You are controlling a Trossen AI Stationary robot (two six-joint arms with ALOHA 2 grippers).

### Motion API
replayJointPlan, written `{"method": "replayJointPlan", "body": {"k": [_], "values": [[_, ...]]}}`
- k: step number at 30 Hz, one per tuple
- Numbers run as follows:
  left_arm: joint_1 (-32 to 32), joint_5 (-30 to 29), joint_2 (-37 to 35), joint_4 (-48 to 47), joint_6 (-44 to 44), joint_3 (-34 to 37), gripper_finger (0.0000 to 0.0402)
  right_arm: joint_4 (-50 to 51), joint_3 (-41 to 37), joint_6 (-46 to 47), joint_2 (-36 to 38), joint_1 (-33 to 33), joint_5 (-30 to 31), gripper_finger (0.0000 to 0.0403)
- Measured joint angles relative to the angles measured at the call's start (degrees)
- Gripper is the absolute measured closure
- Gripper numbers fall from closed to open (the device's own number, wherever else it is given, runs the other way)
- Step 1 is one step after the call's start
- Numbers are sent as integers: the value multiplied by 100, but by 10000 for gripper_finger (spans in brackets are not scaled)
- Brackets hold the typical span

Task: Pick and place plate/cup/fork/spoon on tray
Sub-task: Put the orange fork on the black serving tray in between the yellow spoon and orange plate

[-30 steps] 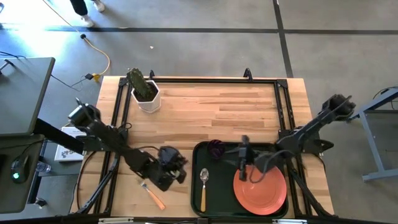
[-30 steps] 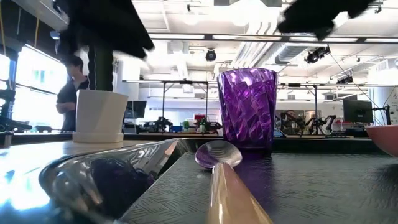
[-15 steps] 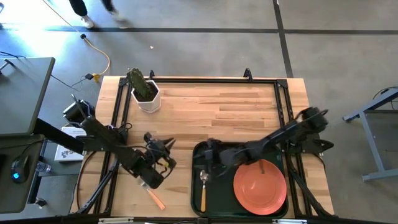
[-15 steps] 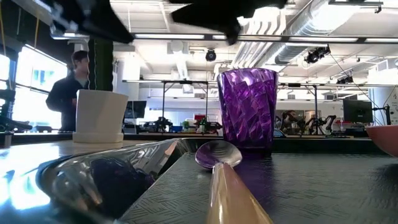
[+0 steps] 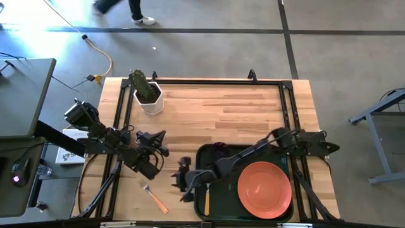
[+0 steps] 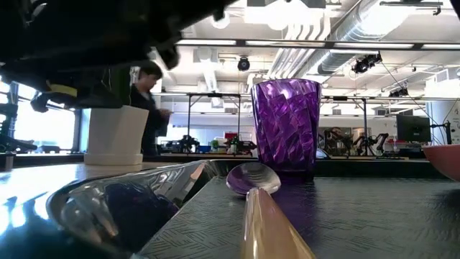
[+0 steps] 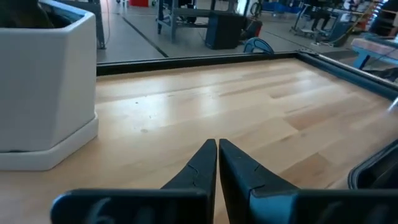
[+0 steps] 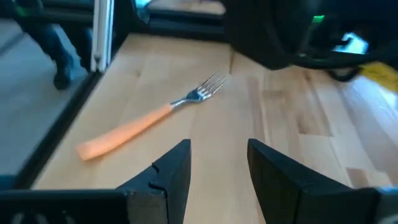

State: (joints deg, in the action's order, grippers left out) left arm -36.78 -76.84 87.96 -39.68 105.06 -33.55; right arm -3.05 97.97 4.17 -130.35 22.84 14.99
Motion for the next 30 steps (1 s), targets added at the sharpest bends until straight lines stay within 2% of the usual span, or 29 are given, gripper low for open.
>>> {"method": "replayJointPlan", "body": {"k": [7,13,18,28,30], "values": [[-49,-31,-4,37,-641,63,401,674,1637,-562,-962,55,-153,253],[132,-39,-4,53,-931,62,401,892,2543,-4,-1593,55,-299,253],[234,-28,-4,63,-934,63,401,879,2722,320,-1916,100,-507,251],[232,-51,-4,231,-929,63,401,466,2682,-881,-1944,396,-1809,245],[232,-87,-4,245,-928,61,401,262,2692,-920,-1997,467,-1863,245]]}}
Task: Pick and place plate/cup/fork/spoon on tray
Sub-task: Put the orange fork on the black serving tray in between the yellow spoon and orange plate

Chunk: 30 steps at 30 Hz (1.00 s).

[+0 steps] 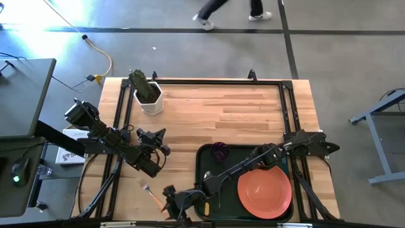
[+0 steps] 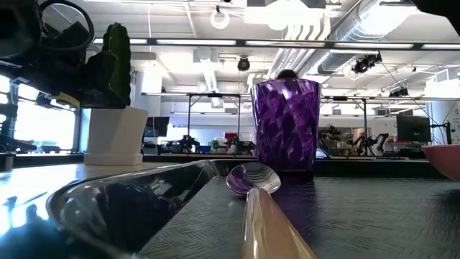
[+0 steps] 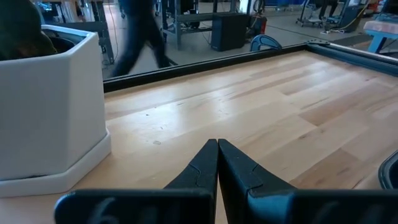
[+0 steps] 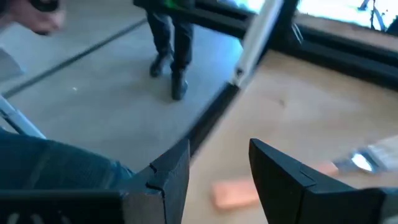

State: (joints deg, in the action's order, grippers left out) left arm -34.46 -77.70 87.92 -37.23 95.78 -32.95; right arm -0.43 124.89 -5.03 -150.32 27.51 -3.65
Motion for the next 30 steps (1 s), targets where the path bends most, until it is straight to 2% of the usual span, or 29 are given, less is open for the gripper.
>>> {"method": "replayJointPlan", "body": {"k": [3,7,10,18,30], "values": [[0,-1,0,41,1,0,401,-122,-5,1,-145,80,14,245],[0,-1,0,167,-58,-2,401,-188,-14,-98,-249,126,425,245],[0,12,0,273,-187,-2,401,-170,-12,-163,-249,81,459,245],[0,32,0,357,-367,-4,401,175,-12,-1213,-310,-63,-592,258],[0,40,0,415,-534,-3,401,-467,-12,-2031,-365,-47,-599,289]]}}
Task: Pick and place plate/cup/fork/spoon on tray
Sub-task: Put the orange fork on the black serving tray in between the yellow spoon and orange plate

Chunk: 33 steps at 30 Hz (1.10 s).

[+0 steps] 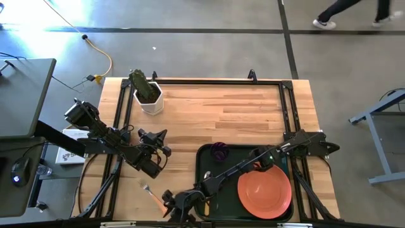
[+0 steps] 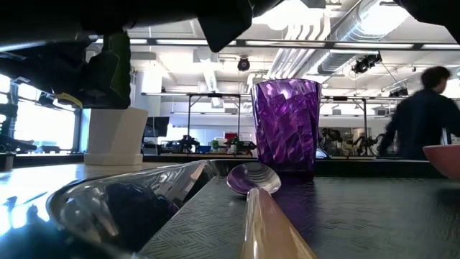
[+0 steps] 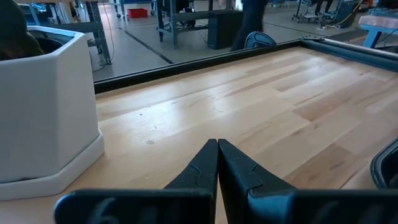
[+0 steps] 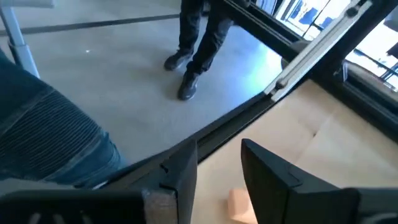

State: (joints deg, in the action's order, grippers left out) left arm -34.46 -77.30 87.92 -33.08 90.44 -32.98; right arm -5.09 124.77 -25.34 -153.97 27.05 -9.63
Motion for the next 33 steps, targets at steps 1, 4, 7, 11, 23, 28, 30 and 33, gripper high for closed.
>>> {"method": "replayJointPlan", "body": {"k": [1,4,7,11,23,28,30,33], "values": [[0,5,0,0,-14,1,401,17,0,-4,0,-2,17,290],[0,7,0,-1,-17,0,401,169,0,-35,0,-14,50,299],[0,7,0,-2,-31,1,401,371,0,-83,0,-48,59,316],[0,7,0,0,-31,1,401,387,0,-286,0,-79,56,344],[0,7,0,1,-108,1,401,147,661,-33,-483,-4,-152,402],[0,49,0,34,-110,3,401,141,960,14,-817,26,257,403],[-7,77,0,44,-114,3,401,210,964,75,-823,39,441,403],[-7,162,0,48,-140,3,401,235,968,31,-816,42,726,403]]}}
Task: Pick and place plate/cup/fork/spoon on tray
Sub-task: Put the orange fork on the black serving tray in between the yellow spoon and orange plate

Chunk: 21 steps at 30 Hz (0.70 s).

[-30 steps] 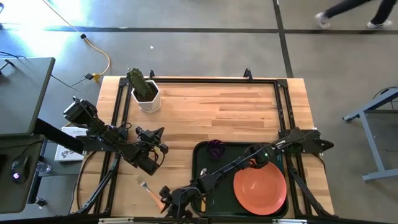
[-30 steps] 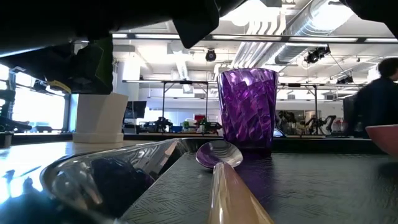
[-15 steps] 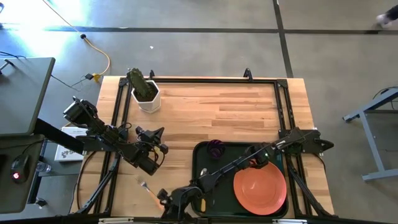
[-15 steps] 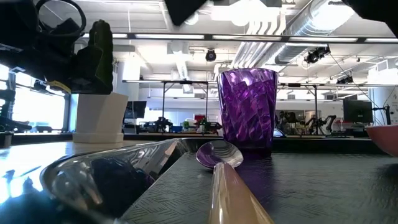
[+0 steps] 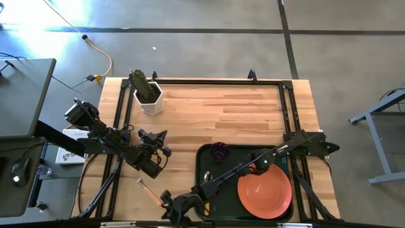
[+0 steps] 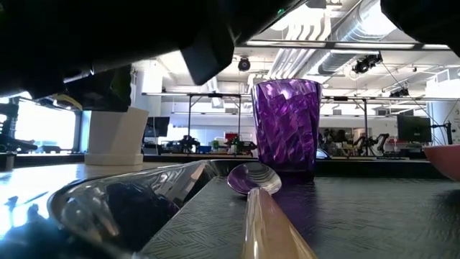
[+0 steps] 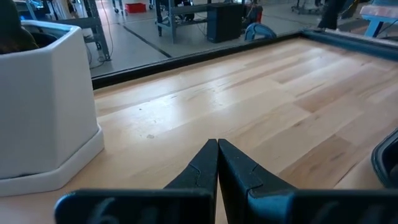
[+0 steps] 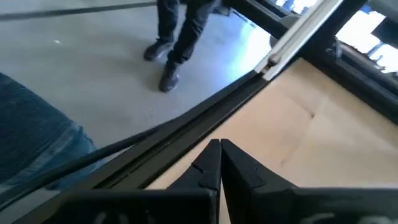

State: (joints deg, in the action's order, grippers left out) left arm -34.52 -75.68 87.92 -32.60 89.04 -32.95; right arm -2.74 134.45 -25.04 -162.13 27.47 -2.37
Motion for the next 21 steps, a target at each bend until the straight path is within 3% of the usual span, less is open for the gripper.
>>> {"method": "replayJointPlan", "body": {"k": [7,10,14,21], "values": [[0,133,0,132,-269,0,401,217,33,-96,158,-102,432,403],[0,149,0,114,-274,0,401,-228,33,176,200,-178,523,403],[0,153,0,75,-328,0,401,-670,50,1289,267,-401,-54,403],[9,149,-15,89,-324,-4,401,-239,42,1298,248,-560,-933,403]]}}
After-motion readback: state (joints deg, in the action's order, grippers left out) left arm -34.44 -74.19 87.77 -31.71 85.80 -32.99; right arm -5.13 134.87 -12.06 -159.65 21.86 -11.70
